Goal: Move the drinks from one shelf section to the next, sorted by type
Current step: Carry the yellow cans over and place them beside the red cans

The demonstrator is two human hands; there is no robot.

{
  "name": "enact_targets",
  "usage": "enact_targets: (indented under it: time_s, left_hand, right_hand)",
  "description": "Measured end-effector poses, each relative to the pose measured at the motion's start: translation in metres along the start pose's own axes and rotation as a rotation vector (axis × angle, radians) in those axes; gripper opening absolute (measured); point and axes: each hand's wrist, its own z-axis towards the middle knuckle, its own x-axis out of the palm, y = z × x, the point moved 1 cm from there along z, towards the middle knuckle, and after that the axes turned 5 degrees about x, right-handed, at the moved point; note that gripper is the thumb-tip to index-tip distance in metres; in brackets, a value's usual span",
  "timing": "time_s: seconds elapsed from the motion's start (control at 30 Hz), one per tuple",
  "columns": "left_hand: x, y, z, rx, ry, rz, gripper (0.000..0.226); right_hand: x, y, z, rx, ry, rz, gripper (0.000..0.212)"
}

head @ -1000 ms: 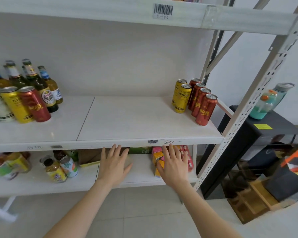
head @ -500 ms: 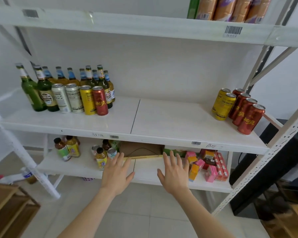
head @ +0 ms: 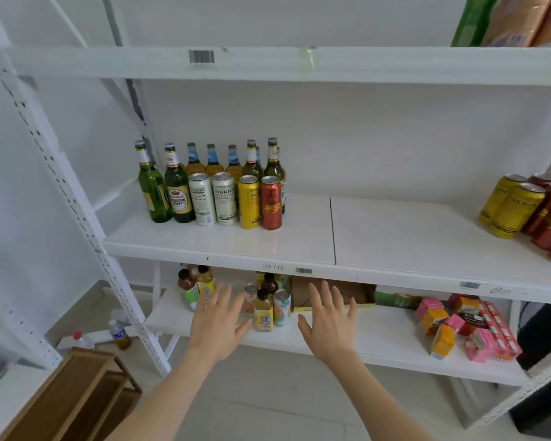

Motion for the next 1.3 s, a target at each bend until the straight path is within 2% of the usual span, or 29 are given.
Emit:
enact_targets:
  time_s: [0.27, 0.77, 0.97, 1.1, 1.3]
  left_hand:
    - [0.002, 0.056, 0.057, 0.009, -0.019, 0.04, 0.067]
    - [0.0, 0.112, 0.212, 0.029, -0.125, 0.002, 0.065]
    - [0.002, 0.124, 0.266, 0.086, -0.214, -0.185, 0.067]
    - [0.005, 0.127, 0.296, 0.096, -0.241, -0.431, 0.07]
    - [0.008, 0.122, 0.332, 0.047, -0.257, -0.79, 0.069]
  right_hand:
    - [0.002, 0.052, 0.062, -0.005, -0.042, 0.014, 0.073]
    - [0.004, 0.083, 0.209, 0.102, -0.106, 0.031, 0.073]
    - [0.016, 0.085, 0.259, 0.19, -0.106, 0.105, 0.079]
    - [0.026, 0.085, 0.288, 0.219, -0.048, 0.318, 0.083]
    - [0.034, 0.091, 0.322, 0.235, -0.016, 0.997, 0.066]
